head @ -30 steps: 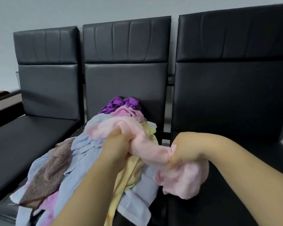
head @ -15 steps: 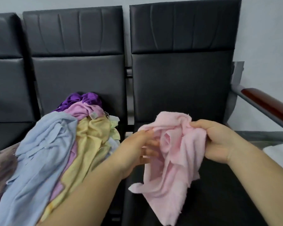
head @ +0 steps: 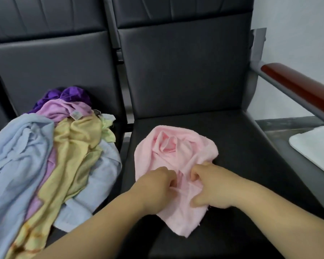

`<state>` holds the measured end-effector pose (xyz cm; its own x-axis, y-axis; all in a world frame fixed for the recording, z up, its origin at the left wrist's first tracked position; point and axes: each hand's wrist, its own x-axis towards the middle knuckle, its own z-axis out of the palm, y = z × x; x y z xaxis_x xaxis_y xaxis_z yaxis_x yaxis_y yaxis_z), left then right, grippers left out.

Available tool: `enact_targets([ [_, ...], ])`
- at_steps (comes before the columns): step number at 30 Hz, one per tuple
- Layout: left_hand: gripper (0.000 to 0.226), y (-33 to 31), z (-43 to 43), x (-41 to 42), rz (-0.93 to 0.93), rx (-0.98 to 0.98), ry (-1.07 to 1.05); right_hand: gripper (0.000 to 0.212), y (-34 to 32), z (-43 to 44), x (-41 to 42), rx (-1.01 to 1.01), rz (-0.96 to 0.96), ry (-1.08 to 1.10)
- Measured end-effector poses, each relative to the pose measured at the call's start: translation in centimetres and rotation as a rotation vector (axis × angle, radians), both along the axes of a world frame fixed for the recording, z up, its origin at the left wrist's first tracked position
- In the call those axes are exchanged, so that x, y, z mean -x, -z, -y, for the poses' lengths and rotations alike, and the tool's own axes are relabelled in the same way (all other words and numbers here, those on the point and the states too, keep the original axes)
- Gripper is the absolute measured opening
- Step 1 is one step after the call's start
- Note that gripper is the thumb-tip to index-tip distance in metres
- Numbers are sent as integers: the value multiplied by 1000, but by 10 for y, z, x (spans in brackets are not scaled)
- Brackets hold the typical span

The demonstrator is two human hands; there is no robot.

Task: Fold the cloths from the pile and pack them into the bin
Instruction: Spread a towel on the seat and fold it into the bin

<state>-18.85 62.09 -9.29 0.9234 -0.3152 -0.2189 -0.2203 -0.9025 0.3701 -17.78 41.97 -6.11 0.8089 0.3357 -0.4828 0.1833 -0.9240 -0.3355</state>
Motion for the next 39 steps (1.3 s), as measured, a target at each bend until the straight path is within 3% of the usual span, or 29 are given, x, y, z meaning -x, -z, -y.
enact_targets([
  [2, 13, 4, -5, -6, 34, 16, -48, 24, 8, -3, -6, 15, 65, -1],
  [4, 14, 3, -15, -15, 25, 103, -173, 9, 12, 1, -18, -98, 35, 136],
  [7, 9, 4, -30, -23, 38, 166, -311, 15, 10, 14, -33, -300, 51, 362],
  [10, 17, 7, -34, -20, 154, 121, -363, 15, 4, 18, -35, -150, 351, 300],
  [11, 22, 7, -33, -18, 231, 92, -350, 15, 1, 13, -31, -180, 393, 270],
  [14, 30, 5, -31, -15, 364, 57, -154, 12, 2, -7, -11, -354, 163, 149],
  [16, 27, 6, -34, -12, 251, 87, -36, 25, 13, -19, 2, -256, 27, -28],
  [18, 11, 7, -41, -10, 92, 129, 41, 29, 21, -23, 4, -156, 84, -94],
  [21, 40, 2, -50, -6, -66, 115, 137, 7, 22, -26, -5, -68, 175, -61],
  [23, 60, 0, -52, -2, -117, 43, 159, 19, 21, -26, -13, -63, 140, -7],
  [26, 47, 8, -44, 3, -4, -46, 133, 15, 14, -20, -20, -354, 39, 283],
  [28, 24, 13, -35, 3, 80, 40, 62, 8, 12, -20, -21, -587, -47, 534],
  [31, 17, 9, -27, 0, 90, 113, 53, 12, 18, -20, -23, -663, -27, 649],
  [35, 20, -11, -23, -4, -21, 444, -209, 19, 5, -16, -18, -434, 290, 467],
  [37, 17, -26, -24, -8, -121, 688, -394, 16, -6, -17, -13, -587, 159, 411],
  [39, 20, -37, -25, -11, -272, 1000, -513, 15, -12, -23, -4, -612, -34, 301],
])
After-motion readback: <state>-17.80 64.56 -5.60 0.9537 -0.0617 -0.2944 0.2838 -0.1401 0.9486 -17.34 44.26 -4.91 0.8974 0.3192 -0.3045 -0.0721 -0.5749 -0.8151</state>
